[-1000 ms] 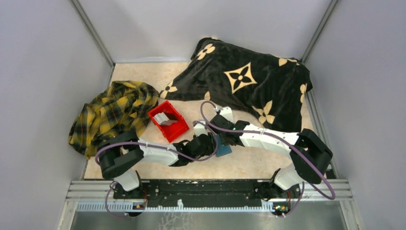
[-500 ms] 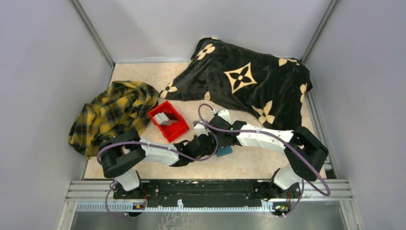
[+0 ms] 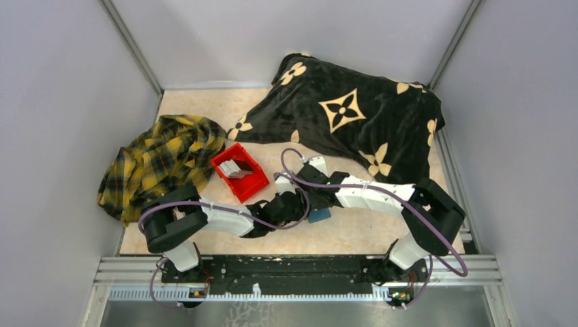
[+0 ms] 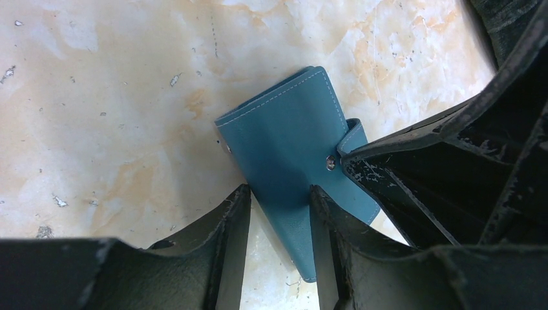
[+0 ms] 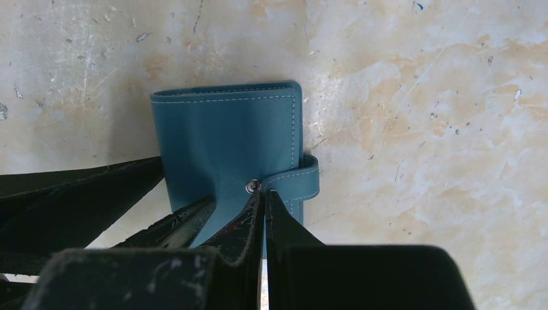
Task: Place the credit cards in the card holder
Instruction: Close the card holder at the center of the board.
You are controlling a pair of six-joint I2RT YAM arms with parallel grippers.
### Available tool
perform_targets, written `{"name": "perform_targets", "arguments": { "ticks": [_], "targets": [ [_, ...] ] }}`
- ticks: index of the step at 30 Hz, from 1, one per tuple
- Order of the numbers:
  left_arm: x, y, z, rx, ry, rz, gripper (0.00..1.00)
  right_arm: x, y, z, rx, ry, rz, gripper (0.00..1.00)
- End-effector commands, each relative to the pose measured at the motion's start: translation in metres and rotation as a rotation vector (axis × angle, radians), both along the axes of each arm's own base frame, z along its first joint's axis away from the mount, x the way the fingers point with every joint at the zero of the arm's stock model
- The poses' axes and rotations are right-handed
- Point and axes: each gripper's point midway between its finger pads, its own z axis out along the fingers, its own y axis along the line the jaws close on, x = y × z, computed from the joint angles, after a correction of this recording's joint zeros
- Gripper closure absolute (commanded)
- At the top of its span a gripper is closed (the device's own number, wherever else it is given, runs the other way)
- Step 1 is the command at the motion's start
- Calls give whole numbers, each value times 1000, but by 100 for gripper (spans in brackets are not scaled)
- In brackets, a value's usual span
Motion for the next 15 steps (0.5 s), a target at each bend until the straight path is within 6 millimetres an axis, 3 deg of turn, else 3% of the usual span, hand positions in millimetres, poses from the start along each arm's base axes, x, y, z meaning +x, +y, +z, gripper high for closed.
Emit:
{"name": "perform_targets", "arguments": {
  "ticks": [1,15],
  "targets": [
    [-4,4,-12,14,25,-10,54,10,17,11,56,-23,0,100],
    [-5,3,-13,11,27,-15,55,15,23,18,80,-41,-4,100]
  ]
}}
